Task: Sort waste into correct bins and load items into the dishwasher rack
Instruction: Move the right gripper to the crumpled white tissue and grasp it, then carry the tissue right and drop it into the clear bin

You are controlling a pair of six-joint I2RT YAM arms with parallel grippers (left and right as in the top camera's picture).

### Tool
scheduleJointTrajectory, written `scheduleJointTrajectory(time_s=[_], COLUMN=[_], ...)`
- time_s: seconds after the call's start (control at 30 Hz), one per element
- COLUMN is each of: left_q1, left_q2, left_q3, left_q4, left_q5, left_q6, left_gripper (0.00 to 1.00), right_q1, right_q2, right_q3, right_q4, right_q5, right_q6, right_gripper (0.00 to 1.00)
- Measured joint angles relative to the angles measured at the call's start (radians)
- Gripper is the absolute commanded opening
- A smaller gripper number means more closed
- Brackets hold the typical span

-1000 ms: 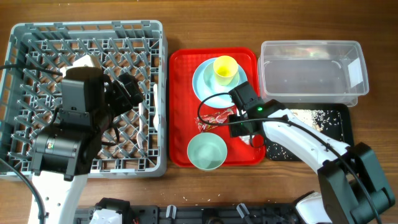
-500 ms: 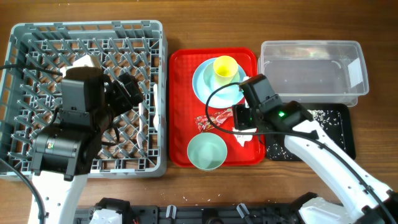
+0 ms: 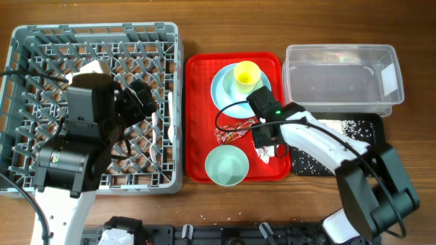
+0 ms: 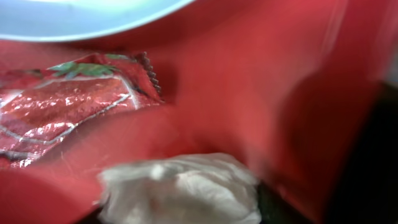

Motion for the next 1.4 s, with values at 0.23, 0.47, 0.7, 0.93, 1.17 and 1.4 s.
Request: scheduleJointTrajectory(time_s=[0.23, 0.47, 0.7, 0.93, 1.17, 1.4], left_q1=[0.000, 0.000, 0.000, 0.000, 0.000, 0.000], left_q2=[0.000, 0.000, 0.000, 0.000, 0.000, 0.000], left_q3=[0.000, 0.000, 0.000, 0.000, 0.000, 0.000], left_q4=[0.000, 0.000, 0.000, 0.000, 0.000, 0.000], left_q5=[0.000, 0.000, 0.000, 0.000, 0.000, 0.000], left_q6=[0.000, 0.000, 0.000, 0.000, 0.000, 0.000], left_gripper=[1.00, 1.00, 1.00, 1.00, 1.00, 1.00], right_q1=[-0.001, -0.032, -0.260, -0.436, -0.472, -0.468], right_q2=[-0.020, -0.257, -0.266, -0.085, -0.112, -0.337], right_q3=[0.064, 0.282, 0.257, 0.199, 0.298, 0.420], right_q4=[-0.093, -0.076, -0.010, 0.058, -0.082, -0.225], right_q5=[-0.088, 0.191, 0.415, 0.350, 0.263, -0.227], right_q6=[0.004, 0.015, 0.061, 0.073, 0.068, 0.084], right_gripper=[0.04, 0.04, 0.13, 0.83, 0.80, 0.62])
